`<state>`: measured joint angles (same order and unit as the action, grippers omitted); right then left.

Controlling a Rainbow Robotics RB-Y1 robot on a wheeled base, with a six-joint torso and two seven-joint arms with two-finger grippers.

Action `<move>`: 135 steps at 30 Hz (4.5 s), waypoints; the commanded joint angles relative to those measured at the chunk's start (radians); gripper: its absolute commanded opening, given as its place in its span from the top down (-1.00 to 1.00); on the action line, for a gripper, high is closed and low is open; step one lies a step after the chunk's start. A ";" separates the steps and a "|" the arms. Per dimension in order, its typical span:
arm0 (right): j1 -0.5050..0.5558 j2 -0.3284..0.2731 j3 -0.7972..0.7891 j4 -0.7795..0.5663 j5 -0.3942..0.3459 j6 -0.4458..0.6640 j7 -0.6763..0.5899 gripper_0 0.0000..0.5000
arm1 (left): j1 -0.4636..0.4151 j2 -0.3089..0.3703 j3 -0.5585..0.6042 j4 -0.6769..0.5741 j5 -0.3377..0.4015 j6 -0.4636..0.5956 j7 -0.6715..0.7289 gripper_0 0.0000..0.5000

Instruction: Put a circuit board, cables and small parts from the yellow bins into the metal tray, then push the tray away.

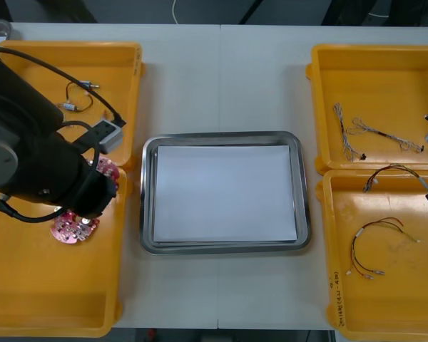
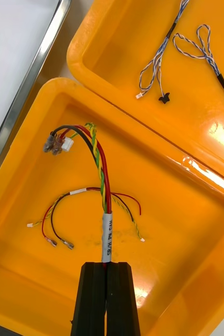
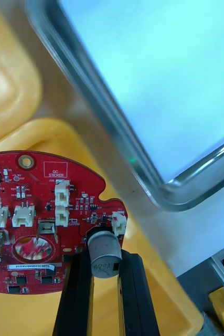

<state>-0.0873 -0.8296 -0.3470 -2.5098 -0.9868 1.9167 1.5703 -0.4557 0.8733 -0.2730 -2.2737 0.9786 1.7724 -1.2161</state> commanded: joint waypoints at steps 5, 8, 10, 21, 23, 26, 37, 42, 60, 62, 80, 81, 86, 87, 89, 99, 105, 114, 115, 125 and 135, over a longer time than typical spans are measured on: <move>-0.012 -0.017 -0.010 -0.006 -0.007 0.003 0.022 1.00 | -0.166 -0.148 -0.204 0.008 -0.106 0.018 0.185 1.00; -0.012 -0.017 -0.012 -0.004 -0.009 0.003 0.020 1.00 | -0.198 -0.192 -0.262 0.037 -0.141 0.018 0.214 1.00; -0.012 -0.017 -0.012 -0.004 -0.009 0.003 0.019 1.00 | -0.209 -0.215 -0.291 0.053 -0.169 0.016 0.219 1.00; -0.012 -0.017 -0.013 -0.004 -0.012 0.003 0.014 1.00 | -0.242 -0.290 -0.453 0.135 -0.271 -0.019 0.271 1.00; -0.012 -0.017 -0.013 -0.004 -0.012 0.003 0.014 1.00 | -0.242 -0.290 -0.479 0.138 -0.285 -0.028 0.285 1.00; -0.011 -0.017 -0.013 -0.004 -0.012 0.003 0.014 1.00 | -0.241 -0.290 -0.497 0.145 -0.290 -0.031 0.299 1.00; -0.012 -0.017 -0.013 -0.004 -0.016 0.003 0.014 1.00 | -0.241 -0.290 -0.561 0.229 -0.307 -0.153 0.342 1.00; -0.011 -0.017 -0.013 -0.004 -0.016 0.003 0.014 1.00 | -0.241 -0.289 -0.584 0.252 -0.305 -0.195 0.368 1.00; -0.009 -0.017 -0.013 -0.004 -0.015 0.003 0.014 1.00 | -0.241 -0.278 -0.614 0.278 -0.330 -0.254 0.398 -0.18; -0.009 -0.017 -0.013 -0.004 -0.016 0.003 0.014 1.00 | -0.241 -0.277 -0.611 0.278 -0.333 -0.257 0.400 -0.44; -0.017 -0.020 -0.013 -0.009 -0.029 0.003 0.014 1.00 | -0.241 -0.277 -0.390 0.215 -0.271 -0.122 0.385 -1.00; -0.020 -0.020 -0.013 -0.009 -0.032 0.003 0.014 1.00 | -0.241 -0.277 -0.361 0.203 -0.267 -0.097 0.383 -1.00; -0.052 -0.034 0.016 -0.030 -0.038 0.003 0.014 1.00 | -0.241 -0.272 -0.250 0.166 -0.225 -0.016 0.377 -1.00; -0.062 -0.042 0.030 -0.041 -0.036 0.003 0.014 1.00 | -0.241 -0.274 -0.230 0.157 -0.222 0.001 0.375 -1.00; -0.091 -0.059 0.074 -0.069 -0.026 0.003 0.013 1.00 | -0.241 -0.274 -0.172 0.134 -0.213 0.051 0.368 -1.00; -0.269 -0.069 0.296 -0.096 -0.021 0.003 0.016 1.00 | -0.241 -0.261 0.052 0.097 -0.190 0.147 0.328 -1.00; -0.397 -0.069 0.488 -0.093 -0.021 0.003 0.034 1.00 | -0.241 -0.232 0.156 0.120 -0.189 0.147 0.316 -1.00; -0.552 -0.040 0.715 -0.044 0.017 0.003 0.131 1.00 | -0.242 -0.180 0.244 0.252 -0.244 0.147 0.224 -1.00; -0.568 -0.029 0.734 -0.030 0.025 0.003 0.166 1.00 | -0.244 -0.178 0.255 0.272 -0.258 0.147 0.207 -1.00; -0.629 0.081 0.843 0.065 0.137 0.003 0.361 1.00 | -0.325 -0.171 0.327 0.485 -0.360 0.147 0.127 -1.00; -0.703 0.230 0.979 0.187 0.277 0.003 0.381 1.00 | -0.411 -0.171 0.347 0.724 -0.468 0.147 0.105 -1.00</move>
<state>-0.7398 -0.6544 0.5941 -2.3427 -0.7370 1.9172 1.9539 -0.7950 0.6610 0.0443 -1.5903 0.5438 1.9135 -1.0582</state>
